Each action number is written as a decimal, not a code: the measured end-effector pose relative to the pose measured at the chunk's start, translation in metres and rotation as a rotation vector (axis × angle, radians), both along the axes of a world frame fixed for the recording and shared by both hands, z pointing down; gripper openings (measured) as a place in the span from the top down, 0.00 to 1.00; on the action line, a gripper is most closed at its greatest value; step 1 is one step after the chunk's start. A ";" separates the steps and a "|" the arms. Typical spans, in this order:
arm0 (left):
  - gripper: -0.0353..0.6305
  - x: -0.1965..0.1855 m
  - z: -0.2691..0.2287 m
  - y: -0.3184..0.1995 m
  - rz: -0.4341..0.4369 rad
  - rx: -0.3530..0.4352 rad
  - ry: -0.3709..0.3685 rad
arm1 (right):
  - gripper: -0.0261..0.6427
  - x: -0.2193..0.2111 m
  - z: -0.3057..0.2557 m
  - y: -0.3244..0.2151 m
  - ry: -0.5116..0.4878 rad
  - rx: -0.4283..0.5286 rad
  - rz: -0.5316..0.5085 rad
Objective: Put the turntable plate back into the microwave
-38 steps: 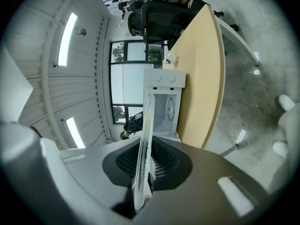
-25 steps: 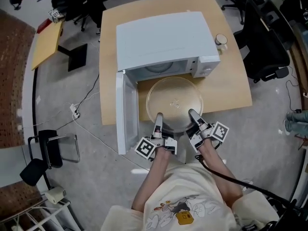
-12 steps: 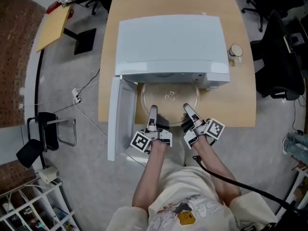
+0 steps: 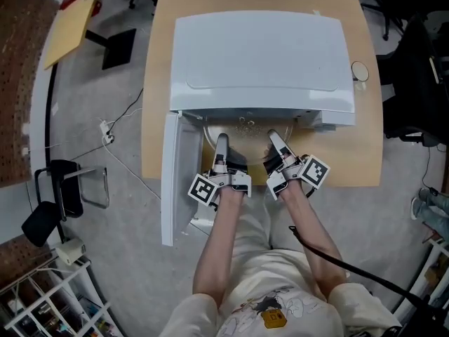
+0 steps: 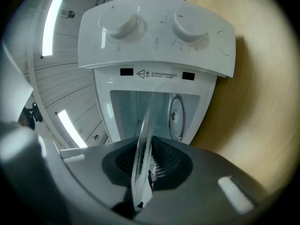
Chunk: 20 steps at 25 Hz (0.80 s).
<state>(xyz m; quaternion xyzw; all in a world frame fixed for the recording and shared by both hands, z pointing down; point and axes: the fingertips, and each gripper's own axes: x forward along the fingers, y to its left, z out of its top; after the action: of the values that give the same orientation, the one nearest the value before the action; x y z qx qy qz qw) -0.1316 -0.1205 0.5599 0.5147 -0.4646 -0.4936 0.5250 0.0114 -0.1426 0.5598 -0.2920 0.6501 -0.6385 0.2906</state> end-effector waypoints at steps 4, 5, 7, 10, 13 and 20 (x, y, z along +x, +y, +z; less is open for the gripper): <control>0.89 -0.004 0.009 -0.026 0.011 0.000 0.006 | 0.89 -0.004 0.009 -0.024 0.015 0.008 0.043; 0.89 -0.004 0.012 -0.031 0.008 -0.005 0.012 | 0.89 -0.005 0.011 -0.029 0.013 0.009 0.051; 0.89 -0.005 0.020 -0.035 0.003 -0.013 0.019 | 0.89 -0.007 0.018 -0.034 0.016 0.001 0.068; 0.89 -0.003 0.030 -0.048 0.001 -0.019 0.035 | 0.89 -0.003 0.028 -0.047 0.038 -0.012 0.095; 0.90 -0.004 0.038 -0.058 0.002 -0.042 0.044 | 0.89 -0.003 0.036 -0.057 0.060 -0.006 0.101; 0.90 -0.006 0.049 -0.076 0.004 -0.083 0.031 | 0.88 -0.006 0.056 -0.072 0.079 -0.055 0.130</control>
<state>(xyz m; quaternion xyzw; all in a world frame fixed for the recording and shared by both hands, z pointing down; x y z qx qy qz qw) -0.1373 -0.1967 0.6085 0.4859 -0.4751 -0.4808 0.5541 0.0055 -0.2144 0.6157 -0.3664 0.6229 -0.6237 0.2978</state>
